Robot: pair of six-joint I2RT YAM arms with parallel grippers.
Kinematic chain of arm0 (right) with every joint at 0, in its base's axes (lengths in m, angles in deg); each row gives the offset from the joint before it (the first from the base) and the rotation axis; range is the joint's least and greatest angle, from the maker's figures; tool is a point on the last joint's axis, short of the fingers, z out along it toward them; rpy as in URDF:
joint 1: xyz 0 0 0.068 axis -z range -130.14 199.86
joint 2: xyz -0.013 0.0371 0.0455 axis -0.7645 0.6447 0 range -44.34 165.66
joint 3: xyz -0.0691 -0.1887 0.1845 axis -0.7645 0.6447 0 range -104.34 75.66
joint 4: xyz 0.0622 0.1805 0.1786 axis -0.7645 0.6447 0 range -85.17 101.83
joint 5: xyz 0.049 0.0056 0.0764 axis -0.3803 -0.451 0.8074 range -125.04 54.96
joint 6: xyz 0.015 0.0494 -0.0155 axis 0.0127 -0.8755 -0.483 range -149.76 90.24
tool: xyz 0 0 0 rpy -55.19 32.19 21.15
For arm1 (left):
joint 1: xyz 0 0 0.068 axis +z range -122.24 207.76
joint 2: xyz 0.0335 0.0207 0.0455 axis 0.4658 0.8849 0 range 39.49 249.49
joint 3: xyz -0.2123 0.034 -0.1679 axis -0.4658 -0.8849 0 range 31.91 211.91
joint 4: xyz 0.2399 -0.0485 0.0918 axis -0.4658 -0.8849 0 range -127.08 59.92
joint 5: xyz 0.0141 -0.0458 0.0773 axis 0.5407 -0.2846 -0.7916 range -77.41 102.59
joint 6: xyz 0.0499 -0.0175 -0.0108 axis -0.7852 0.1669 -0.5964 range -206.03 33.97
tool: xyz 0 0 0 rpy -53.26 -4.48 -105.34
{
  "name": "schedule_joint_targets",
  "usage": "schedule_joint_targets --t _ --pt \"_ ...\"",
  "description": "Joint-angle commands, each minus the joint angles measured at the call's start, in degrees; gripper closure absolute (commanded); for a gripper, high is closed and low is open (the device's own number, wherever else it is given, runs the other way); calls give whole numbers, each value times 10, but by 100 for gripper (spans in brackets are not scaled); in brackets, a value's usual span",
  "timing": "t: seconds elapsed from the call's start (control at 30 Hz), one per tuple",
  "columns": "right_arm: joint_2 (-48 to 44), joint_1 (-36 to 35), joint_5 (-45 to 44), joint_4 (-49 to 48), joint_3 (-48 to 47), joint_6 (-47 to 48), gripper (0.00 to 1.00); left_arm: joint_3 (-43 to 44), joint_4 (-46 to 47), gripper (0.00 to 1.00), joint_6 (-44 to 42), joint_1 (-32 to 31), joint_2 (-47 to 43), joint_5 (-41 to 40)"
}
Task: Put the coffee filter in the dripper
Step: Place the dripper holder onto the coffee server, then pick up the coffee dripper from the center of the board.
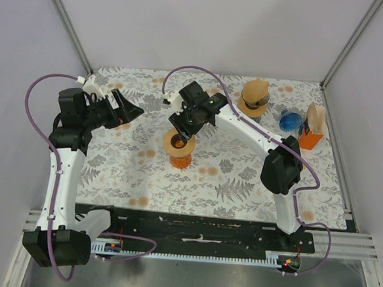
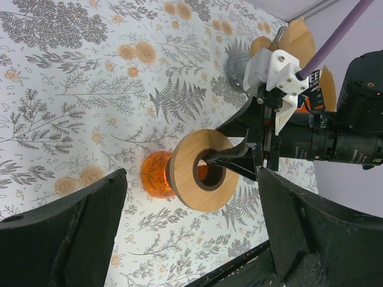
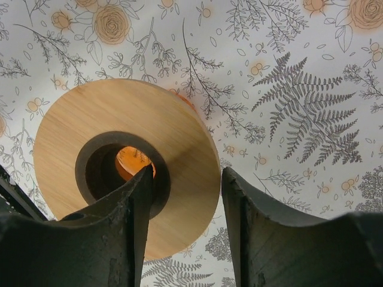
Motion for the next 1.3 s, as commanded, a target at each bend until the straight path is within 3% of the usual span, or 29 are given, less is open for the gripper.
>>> schedule_joint_targets --t 0.0,0.17,0.43,0.63,0.87,0.93,1.07,1.27 --pt "3 1 -2 -17 -25 4 39 7 7 5 -14 4 -6 14" --pt "-14 1 2 -16 -25 4 9 7 6 5 -14 4 -4 15" --pt "-117 6 -1 -13 -26 30 2 9 7 5 -14 5 -6 16" --pt "-265 90 -22 -36 56 23 2 18 4 5 -32 7 -5 3" --pt "-404 308 -32 -163 241 -118 14 12 11 4 -52 7 -11 4" --pt "-425 374 -38 -223 306 -165 13 8 22 10 -47 7 -11 10" --pt "-434 462 -30 -315 416 -262 15 4 29 15 -42 8 -12 20" --pt "-373 498 -78 -369 439 -319 15 -10 43 14 -56 15 -13 26"
